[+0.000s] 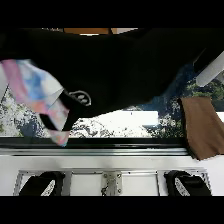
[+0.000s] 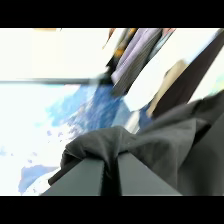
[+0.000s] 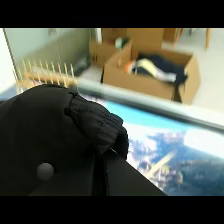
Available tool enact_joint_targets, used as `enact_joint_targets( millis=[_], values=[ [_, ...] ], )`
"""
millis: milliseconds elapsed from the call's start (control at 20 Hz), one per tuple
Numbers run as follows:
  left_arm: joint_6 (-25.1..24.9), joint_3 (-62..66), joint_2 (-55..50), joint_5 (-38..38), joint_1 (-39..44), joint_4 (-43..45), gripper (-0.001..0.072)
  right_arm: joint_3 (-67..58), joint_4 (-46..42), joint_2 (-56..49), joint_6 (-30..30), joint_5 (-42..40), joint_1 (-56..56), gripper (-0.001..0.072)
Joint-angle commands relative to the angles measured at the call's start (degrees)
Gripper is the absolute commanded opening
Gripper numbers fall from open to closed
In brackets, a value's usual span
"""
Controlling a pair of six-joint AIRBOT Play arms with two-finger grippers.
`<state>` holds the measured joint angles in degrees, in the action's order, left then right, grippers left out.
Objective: Fold the clothes and pants, and hang the long-sleeved shirts on hangers.
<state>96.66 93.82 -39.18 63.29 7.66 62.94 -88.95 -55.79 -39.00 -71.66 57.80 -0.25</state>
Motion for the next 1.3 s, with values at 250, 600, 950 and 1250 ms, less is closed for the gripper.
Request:
enact_joint_targets(
  millis=[250, 600, 950, 1250],
  values=[
    [6.69, -2.38, -3.98, 26.82, -0.07, 0.00, 0.0014, 2.80, -4.22, -0.20, -18.10, 26.18, 0.00, 0.0035],
    [3.34, -25.99, -15.82, 9.84, -0.09, -0.04, 0.0014, 11.87, -4.28, -13.46, -21.14, 28.24, 0.02, 0.0035],
    [-4.33, -4.07, -45.81, -13.14, -0.13, 0.00, 0.0014, 11.85, -2.86, -34.58, -15.19, -7.23, 0.11, 0.0036],
    [-2.62, 12.61, -61.18, -10.23, -3.26, 0.00, 0.0677, 11.63, 1.36, -42.12, -14.64, -27.43, -0.76, 0.0623]
  ],
)
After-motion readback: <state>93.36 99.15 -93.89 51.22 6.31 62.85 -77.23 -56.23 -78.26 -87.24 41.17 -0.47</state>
